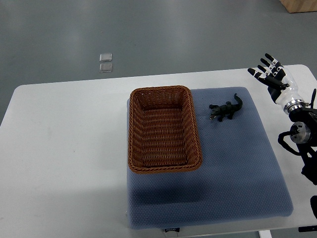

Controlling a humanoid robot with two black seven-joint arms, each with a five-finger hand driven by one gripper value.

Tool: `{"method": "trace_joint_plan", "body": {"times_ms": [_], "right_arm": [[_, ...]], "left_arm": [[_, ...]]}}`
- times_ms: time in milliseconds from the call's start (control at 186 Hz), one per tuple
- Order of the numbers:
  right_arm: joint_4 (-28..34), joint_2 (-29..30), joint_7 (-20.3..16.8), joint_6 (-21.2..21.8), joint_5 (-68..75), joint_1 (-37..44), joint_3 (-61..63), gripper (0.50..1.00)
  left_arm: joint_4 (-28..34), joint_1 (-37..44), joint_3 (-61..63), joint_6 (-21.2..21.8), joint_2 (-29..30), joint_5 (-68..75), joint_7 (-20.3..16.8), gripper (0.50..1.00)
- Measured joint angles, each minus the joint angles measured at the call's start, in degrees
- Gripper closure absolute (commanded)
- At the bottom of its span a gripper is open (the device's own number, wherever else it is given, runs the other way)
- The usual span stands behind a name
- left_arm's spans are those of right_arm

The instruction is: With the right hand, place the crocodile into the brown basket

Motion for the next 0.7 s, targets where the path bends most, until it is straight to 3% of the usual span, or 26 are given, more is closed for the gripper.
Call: {"method": "trace_joint_plan", "body": {"times_ms": [527,700], "right_arm": [[0.34,-0.05,0.0,0.01,-0.97,-0.21,-0.32,0.57],[0.94,-2.27,0.09,0.28,-2.58,-0.09,-5.49,0.57]], "left_arm": [[0.0,0.0,0.0,0.0,0.0,0.0,0.0,0.5],[0.0,0.0,0.0,0.0,0.0,0.0,0.0,0.5]]}}
